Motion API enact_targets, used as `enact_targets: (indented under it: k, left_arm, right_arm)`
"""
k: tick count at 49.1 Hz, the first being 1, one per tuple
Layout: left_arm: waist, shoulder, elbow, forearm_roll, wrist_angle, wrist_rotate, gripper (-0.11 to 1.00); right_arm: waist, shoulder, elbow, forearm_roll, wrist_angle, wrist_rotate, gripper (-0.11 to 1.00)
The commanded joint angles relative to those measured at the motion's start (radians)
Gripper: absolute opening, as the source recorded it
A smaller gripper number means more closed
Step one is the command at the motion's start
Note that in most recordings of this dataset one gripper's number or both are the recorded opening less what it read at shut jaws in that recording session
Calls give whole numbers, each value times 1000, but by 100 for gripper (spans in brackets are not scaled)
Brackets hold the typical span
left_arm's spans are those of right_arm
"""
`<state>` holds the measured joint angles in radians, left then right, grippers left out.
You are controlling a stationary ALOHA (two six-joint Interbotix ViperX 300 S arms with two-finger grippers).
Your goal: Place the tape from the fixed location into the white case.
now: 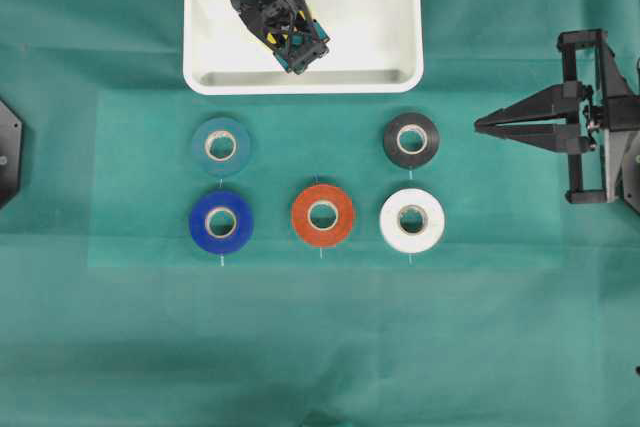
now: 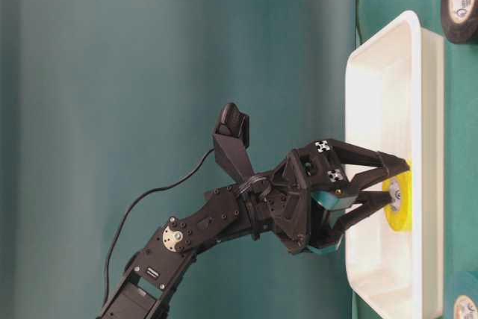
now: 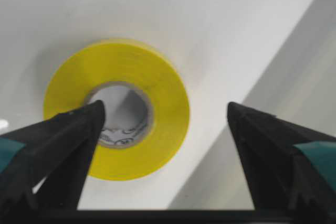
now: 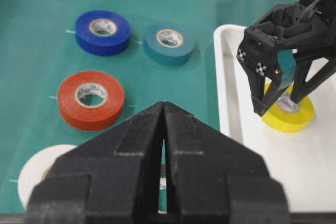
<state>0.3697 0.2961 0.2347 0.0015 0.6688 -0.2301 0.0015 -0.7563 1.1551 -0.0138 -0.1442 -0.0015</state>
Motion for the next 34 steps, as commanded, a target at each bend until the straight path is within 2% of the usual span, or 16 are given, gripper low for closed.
enact_targets:
  k: [1, 34]
  left_arm:
    - [2, -54, -20, -3, 6, -2, 97]
    - [-61, -212, -81, -5, 143, -3, 97]
  right_arm:
    - [0, 2, -28, 2, -9, 0, 1]
    - [-2, 2, -28, 0, -8, 0, 1]
